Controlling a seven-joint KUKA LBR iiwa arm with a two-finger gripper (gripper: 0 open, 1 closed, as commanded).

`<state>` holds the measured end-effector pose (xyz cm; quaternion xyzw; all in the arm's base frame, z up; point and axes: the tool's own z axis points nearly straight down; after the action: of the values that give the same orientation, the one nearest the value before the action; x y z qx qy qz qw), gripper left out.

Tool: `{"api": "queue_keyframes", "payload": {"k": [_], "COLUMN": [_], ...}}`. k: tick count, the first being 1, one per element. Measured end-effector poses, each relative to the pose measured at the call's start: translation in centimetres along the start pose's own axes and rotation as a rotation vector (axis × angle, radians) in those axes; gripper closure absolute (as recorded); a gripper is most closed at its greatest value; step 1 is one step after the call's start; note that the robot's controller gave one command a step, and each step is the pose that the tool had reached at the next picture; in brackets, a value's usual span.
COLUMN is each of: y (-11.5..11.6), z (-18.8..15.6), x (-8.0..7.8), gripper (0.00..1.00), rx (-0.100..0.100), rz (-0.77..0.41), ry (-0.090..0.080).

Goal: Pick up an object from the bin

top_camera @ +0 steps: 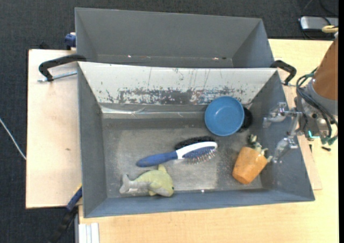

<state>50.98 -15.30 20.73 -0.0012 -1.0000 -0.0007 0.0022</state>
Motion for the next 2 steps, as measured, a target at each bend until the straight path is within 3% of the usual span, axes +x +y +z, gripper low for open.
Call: {"api": "queue_keyframes", "payload": {"k": [1, 2], "y": [-0.1, 3.3], "z": [13.8, 10.6], "x": [1.7, 1.4], "gripper": [0.0, 0.0], "rx": [0.001, 0.004], "rz": [-0.313, -0.492], "ry": [-0.007, -0.012]}}
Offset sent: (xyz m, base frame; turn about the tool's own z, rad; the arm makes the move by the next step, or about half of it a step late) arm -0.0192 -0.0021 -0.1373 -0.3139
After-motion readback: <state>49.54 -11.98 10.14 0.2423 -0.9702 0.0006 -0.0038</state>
